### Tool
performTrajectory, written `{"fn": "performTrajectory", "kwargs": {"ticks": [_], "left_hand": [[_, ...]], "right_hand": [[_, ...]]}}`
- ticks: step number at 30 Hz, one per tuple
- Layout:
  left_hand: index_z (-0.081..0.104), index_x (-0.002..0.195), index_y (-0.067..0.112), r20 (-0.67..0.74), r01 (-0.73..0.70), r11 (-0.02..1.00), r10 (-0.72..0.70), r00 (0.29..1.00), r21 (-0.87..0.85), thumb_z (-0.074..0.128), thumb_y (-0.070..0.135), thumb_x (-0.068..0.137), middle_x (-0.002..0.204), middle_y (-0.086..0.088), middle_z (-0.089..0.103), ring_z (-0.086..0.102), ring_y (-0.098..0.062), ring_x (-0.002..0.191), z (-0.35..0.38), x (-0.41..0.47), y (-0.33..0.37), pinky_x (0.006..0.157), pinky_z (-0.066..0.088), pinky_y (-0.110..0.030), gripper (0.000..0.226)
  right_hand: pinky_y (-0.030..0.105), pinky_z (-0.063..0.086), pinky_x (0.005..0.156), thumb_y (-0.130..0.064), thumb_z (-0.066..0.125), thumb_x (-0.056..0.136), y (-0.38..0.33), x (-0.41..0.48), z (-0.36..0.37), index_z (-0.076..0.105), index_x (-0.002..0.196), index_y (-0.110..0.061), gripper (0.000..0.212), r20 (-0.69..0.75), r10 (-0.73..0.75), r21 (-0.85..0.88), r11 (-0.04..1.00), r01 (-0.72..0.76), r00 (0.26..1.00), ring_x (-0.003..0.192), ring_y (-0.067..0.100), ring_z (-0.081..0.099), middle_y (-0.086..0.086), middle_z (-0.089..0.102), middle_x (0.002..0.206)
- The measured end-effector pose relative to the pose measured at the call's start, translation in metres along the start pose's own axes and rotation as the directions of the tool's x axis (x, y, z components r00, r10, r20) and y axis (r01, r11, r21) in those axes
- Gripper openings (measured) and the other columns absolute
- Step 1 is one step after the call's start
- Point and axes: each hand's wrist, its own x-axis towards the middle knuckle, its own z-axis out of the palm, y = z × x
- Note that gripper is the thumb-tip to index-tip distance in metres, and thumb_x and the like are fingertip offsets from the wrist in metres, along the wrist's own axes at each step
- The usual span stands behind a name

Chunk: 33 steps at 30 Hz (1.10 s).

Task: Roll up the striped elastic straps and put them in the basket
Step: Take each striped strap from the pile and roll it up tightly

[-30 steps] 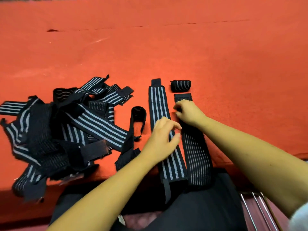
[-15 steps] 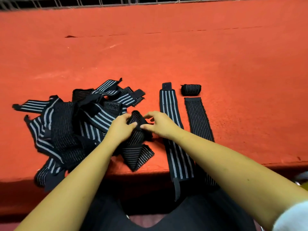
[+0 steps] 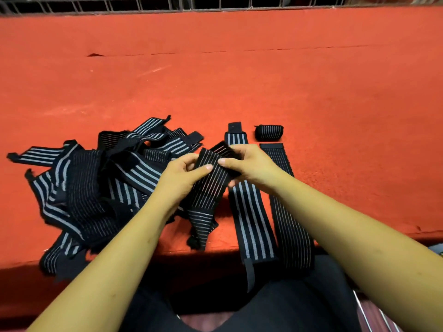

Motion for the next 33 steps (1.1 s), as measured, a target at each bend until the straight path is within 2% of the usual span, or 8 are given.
{"fn": "performTrajectory", "kwargs": {"ticks": [5,13,17,19,21,26,29,33], "left_hand": [[0.071,0.092,0.018,0.151,0.151,0.946,-0.201,0.968,0.288,0.077,0.022,0.079,0.097,-0.01,0.076,0.071,-0.024,0.091,-0.01,-0.006,-0.014,0.086,0.053,-0.043,0.016],[0.068,0.096,0.003,0.153,0.231,0.958,-0.257,0.954,0.169,0.057,0.006,0.091,0.086,-0.011,0.071,0.059,-0.026,0.08,-0.013,-0.005,-0.011,0.06,0.045,-0.026,0.013],[0.069,0.091,0.003,0.006,0.194,0.98,-0.194,0.981,0.033,0.052,-0.001,0.095,0.087,-0.019,0.074,0.068,-0.031,0.081,-0.003,-0.007,-0.004,0.08,0.054,-0.044,0.019],[0.068,0.096,-0.002,-0.082,0.179,0.95,-0.206,0.975,-0.258,0.046,0.01,0.1,0.089,-0.02,0.075,0.072,-0.031,0.08,-0.007,-0.004,0.005,0.075,0.058,-0.045,0.025],[0.062,0.103,-0.008,-0.069,0.142,0.847,-0.205,0.976,-0.512,0.042,0.014,0.099,0.092,-0.024,0.074,0.073,-0.033,0.082,-0.011,0.002,0.022,0.074,0.063,-0.04,0.03],[0.066,0.1,0.008,-0.256,0.002,1.0,-0.005,0.967,-0.012,0.06,0.018,0.095,0.095,-0.01,0.075,0.073,-0.023,0.087,0.001,0.018,0.04,0.088,0.057,-0.048,0.012],[0.062,0.117,0.009,-0.248,-0.042,0.999,0.049,0.967,0.033,0.062,0.034,0.09,0.114,-0.01,0.072,0.069,-0.026,0.107,0.007,0.016,0.037,0.097,0.053,-0.05,0.036],[0.062,0.108,0.009,-0.315,-0.089,0.989,0.048,0.948,-0.119,0.057,0.017,0.096,0.109,-0.015,0.072,0.069,-0.031,0.102,0.008,0.016,0.03,0.097,0.052,-0.055,0.015]], "right_hand": [[0.022,0.052,0.045,0.0,0.057,0.096,-0.012,0.006,-0.026,0.066,0.096,-0.01,0.014,-0.326,-0.027,0.093,0.994,0.06,0.945,0.067,0.014,0.067,0.005,0.066,0.085],[0.022,0.049,0.045,-0.003,0.059,0.096,0.003,0.013,-0.028,0.066,0.092,-0.01,0.011,-0.517,0.076,0.187,0.982,0.026,0.852,0.071,0.016,0.066,0.006,0.068,0.085],[0.029,0.058,0.064,-0.022,0.065,0.094,-0.001,0.008,-0.019,0.06,0.115,0.003,0.033,-0.237,0.189,0.401,0.912,-0.081,0.953,0.078,0.018,0.073,0.011,0.073,0.096],[0.032,0.06,0.076,-0.044,0.072,0.083,0.002,-0.001,-0.006,0.048,0.134,0.004,0.074,-0.052,0.297,0.231,0.932,-0.278,0.953,0.085,0.018,0.074,0.012,0.068,0.117],[0.041,0.056,0.094,-0.057,0.068,0.078,0.007,-0.013,0.01,0.047,0.136,-0.003,0.082,0.078,0.387,0.022,0.921,-0.39,0.919,0.1,0.022,0.072,0.013,0.065,0.125],[0.051,0.053,0.095,-0.049,0.041,0.102,0.0,-0.022,0.029,0.058,0.129,-0.006,0.053,0.291,0.354,0.279,0.857,-0.433,0.889,0.106,0.038,0.067,0.023,0.067,0.12],[0.044,0.059,0.084,-0.063,0.039,0.096,-0.009,-0.024,0.026,0.054,0.137,-0.012,0.067,0.364,0.323,0.454,0.757,-0.47,0.873,0.103,0.033,0.069,0.023,0.066,0.123],[0.03,0.058,0.067,-0.06,0.046,0.088,-0.011,-0.028,0.015,0.058,0.122,-0.01,0.062,0.324,0.229,0.538,0.754,-0.378,0.918,0.081,0.021,0.07,0.017,0.069,0.11]]}}
